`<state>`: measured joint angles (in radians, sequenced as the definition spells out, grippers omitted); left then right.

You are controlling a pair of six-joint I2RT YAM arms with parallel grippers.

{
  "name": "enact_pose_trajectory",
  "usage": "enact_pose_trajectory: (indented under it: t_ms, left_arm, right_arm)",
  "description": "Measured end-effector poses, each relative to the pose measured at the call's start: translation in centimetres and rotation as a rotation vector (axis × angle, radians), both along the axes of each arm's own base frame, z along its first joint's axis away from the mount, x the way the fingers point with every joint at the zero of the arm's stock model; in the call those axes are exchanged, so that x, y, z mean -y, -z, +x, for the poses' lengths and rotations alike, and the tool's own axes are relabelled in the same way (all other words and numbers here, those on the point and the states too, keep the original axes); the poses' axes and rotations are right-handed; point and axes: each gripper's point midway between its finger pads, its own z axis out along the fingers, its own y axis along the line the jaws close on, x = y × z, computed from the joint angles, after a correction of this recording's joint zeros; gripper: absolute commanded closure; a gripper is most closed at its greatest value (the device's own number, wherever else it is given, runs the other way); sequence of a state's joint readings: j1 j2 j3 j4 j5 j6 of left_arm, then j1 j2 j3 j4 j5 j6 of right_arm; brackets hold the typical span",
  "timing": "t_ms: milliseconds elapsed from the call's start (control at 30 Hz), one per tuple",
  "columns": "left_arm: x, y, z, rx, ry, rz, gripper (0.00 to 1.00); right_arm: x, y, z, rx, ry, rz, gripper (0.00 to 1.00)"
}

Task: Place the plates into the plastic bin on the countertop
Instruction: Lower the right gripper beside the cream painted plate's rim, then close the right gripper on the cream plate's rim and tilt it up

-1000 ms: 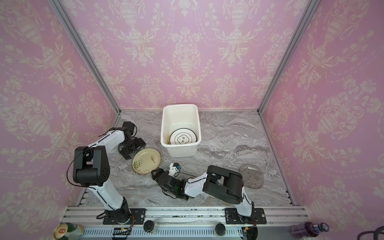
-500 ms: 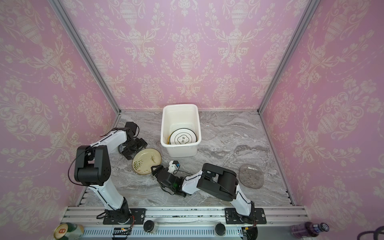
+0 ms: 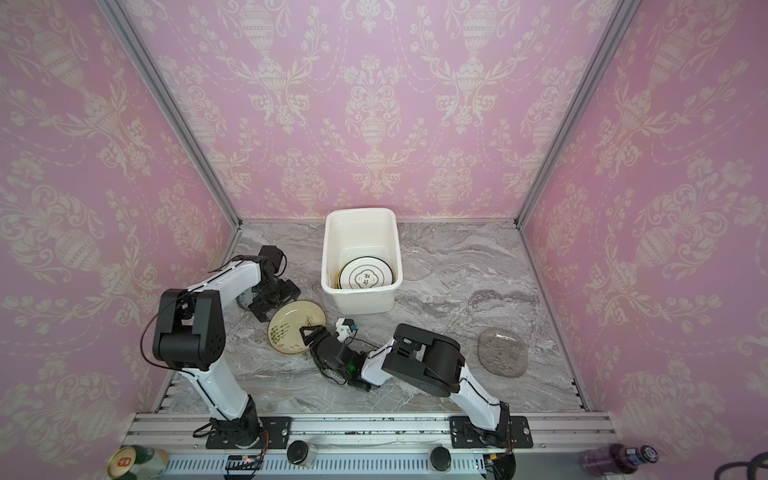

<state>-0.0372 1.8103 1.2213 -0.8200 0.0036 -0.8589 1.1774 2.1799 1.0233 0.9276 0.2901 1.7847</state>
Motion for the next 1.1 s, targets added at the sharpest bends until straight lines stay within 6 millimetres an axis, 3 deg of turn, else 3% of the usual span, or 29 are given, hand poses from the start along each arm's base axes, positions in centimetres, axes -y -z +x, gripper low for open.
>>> enact_pose_trajectory:
  t_ms: [833,1100]
  left_arm:
    - [0.0,0.1,-1.3,0.025,-0.003,0.04,0.01]
    - [0.0,0.1,-1.4,0.029,-0.004,0.04,0.01]
  right_arm:
    - [-0.7,0.7,-0.3,0.036,-0.075,-0.036,0.47]
    - [-0.8,0.7,-0.4,0.065,-0.096,-0.053,0.43]
